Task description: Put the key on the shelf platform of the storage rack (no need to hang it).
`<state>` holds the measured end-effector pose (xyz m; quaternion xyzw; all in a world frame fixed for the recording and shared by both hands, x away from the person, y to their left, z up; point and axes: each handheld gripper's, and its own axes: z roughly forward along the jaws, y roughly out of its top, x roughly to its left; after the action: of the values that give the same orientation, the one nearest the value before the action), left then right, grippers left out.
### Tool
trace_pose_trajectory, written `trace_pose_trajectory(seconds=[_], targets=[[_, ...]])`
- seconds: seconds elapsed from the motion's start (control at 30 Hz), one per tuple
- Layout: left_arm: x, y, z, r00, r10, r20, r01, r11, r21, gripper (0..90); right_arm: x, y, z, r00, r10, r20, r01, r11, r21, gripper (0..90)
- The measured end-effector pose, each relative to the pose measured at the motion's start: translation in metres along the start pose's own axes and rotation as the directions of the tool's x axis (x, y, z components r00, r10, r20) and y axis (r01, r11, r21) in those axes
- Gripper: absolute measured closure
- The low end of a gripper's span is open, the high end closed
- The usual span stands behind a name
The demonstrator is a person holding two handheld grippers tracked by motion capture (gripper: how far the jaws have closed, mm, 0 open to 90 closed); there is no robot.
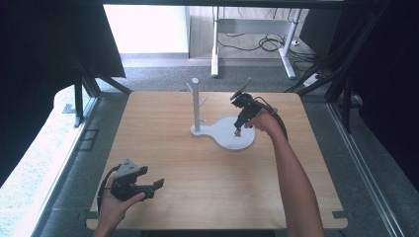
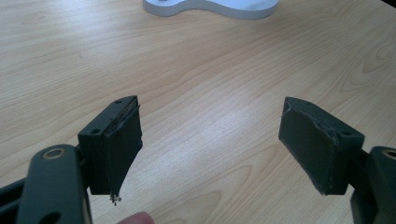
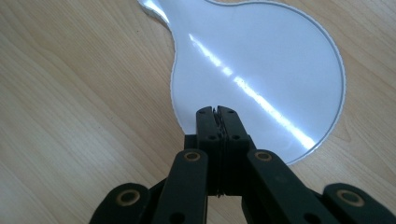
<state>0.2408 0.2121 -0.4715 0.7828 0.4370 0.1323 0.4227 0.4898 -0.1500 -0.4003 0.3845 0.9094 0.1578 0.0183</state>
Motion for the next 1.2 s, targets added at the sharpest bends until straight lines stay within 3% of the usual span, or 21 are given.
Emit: trace_pose_trajectory(seconds=[0.4, 0.67, 0.93, 1.2], targets=[[0.003, 0.000, -0.004, 1.0000, -0.003, -0.005, 0.003, 1.0000, -0.008, 21.6, -0.006, 0.012, 0.016, 0.9995, 0.027, 0.016, -0.027, 1.000, -0.002, 89.5], [0.002, 0.001, -0.006, 1.0000, 0.004, -0.005, -0.004, 1.0000, -0.009, 21.6, -0.014, 0.008, 0.038, 0.9981, 0.054, 0.029, -0.054, 0.999, -0.006, 89.4], [-0.001, 0.002, -0.006, 0.9999, 0.011, -0.001, -0.011, 0.9999, -0.006, 21.6, -0.018, 0.005, 0.045, 0.9965, 0.074, 0.040, -0.072, 0.997, -0.038, 89.4], [-0.001, 0.002, -0.006, 0.9999, 0.014, -0.003, -0.014, 0.9999, -0.006, 21.6, -0.019, 0.004, 0.051, 0.9955, 0.076, 0.057, -0.074, 0.997, -0.029, 89.2]])
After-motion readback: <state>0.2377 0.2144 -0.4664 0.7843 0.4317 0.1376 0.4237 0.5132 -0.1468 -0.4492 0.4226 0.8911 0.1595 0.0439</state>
